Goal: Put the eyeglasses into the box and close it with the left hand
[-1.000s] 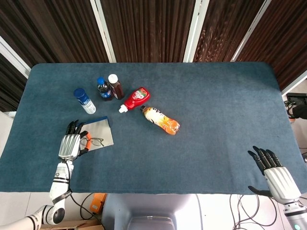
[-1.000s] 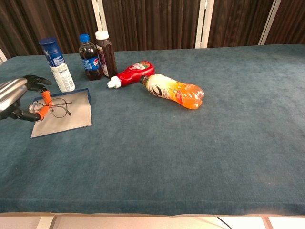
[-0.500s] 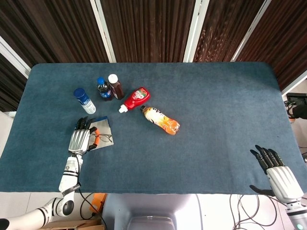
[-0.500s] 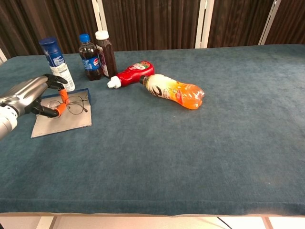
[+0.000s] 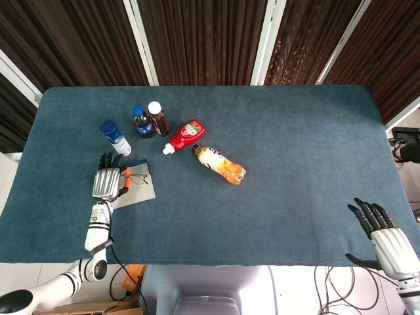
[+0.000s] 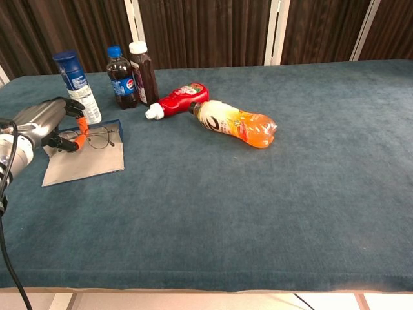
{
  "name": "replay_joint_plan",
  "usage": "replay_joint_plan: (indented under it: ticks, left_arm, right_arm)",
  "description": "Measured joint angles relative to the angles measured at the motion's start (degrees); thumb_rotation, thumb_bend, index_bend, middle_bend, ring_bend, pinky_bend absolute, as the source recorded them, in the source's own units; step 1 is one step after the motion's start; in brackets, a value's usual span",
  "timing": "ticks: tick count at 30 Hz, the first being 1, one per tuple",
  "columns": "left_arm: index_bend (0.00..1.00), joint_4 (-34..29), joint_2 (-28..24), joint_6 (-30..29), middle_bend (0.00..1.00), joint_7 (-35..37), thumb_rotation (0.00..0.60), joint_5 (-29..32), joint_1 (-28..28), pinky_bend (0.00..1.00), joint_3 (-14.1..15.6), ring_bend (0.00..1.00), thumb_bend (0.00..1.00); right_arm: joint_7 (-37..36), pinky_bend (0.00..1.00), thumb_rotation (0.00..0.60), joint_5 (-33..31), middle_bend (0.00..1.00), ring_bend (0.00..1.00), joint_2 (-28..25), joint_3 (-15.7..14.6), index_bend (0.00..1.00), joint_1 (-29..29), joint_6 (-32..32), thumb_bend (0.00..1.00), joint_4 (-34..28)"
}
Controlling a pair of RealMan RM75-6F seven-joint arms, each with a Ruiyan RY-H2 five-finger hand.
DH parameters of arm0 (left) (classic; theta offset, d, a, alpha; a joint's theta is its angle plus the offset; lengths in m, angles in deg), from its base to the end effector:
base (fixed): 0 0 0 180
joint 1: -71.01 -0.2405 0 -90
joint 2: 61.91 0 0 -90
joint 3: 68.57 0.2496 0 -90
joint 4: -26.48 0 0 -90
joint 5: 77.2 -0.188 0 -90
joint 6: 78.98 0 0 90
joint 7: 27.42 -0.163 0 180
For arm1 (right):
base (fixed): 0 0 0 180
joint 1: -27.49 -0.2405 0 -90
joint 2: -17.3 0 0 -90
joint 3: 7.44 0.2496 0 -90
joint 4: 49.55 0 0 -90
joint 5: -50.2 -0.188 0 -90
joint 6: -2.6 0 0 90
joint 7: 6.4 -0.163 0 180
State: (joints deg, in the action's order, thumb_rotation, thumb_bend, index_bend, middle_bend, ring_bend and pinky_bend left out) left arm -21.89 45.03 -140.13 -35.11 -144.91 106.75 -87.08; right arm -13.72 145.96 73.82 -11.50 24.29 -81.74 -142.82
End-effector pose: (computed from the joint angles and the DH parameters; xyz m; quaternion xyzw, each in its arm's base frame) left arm -0.2326 0.3856 -0.0037 -0.5992 -0.4053 -0.3889 0.5705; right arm -0.2942 -0.1633 0.1845 0.6554 -0.4091 0.3647 0.5197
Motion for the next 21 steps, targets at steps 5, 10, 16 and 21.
replay_joint_plan:
  ticks: [5, 10, 16, 21]
  left_arm:
    - [0.65, 3.95, 1.37, 1.07, 0.14, 0.29, 0.600, 0.97, 0.98, 0.01, -0.36, 0.01, 0.49]
    - [0.61, 8.40, 2.97, 2.14, 0.14, 0.64, 0.600, 1.72, 1.92, 0.00, -0.56, 0.01, 0.49]
    - [0.46, 11.96, 4.40, 2.46, 0.12, 2.02, 0.600, 1.89, 2.67, 0.00, -0.62, 0.01, 0.47]
    - [0.33, 14.02, 5.20, 1.41, 0.11, 3.17, 0.600, 1.12, 2.84, 0.00, -0.23, 0.01, 0.42]
  right_arm:
    - [-0.14, 0.00, 0.600, 0.11, 0.00, 0.00, -0.03, -0.01, 0.00, 0.02, -0.04, 0.15, 0.05]
    - [-0.17, 0.00, 0.600, 0.33, 0.00, 0.00, -0.06, -0.12, 0.00, -0.01, 0.08, 0.15, 0.09]
    - [-0.28, 0.00, 0.600, 0.35, 0.00, 0.00, -0.11, -0.11, 0.00, 0.00, 0.07, 0.15, 0.06]
    - [-0.46, 0.00, 0.600, 0.52, 0.00, 0.00, -0.14, -0.13, 0.00, -0.06, 0.10, 0.15, 0.07]
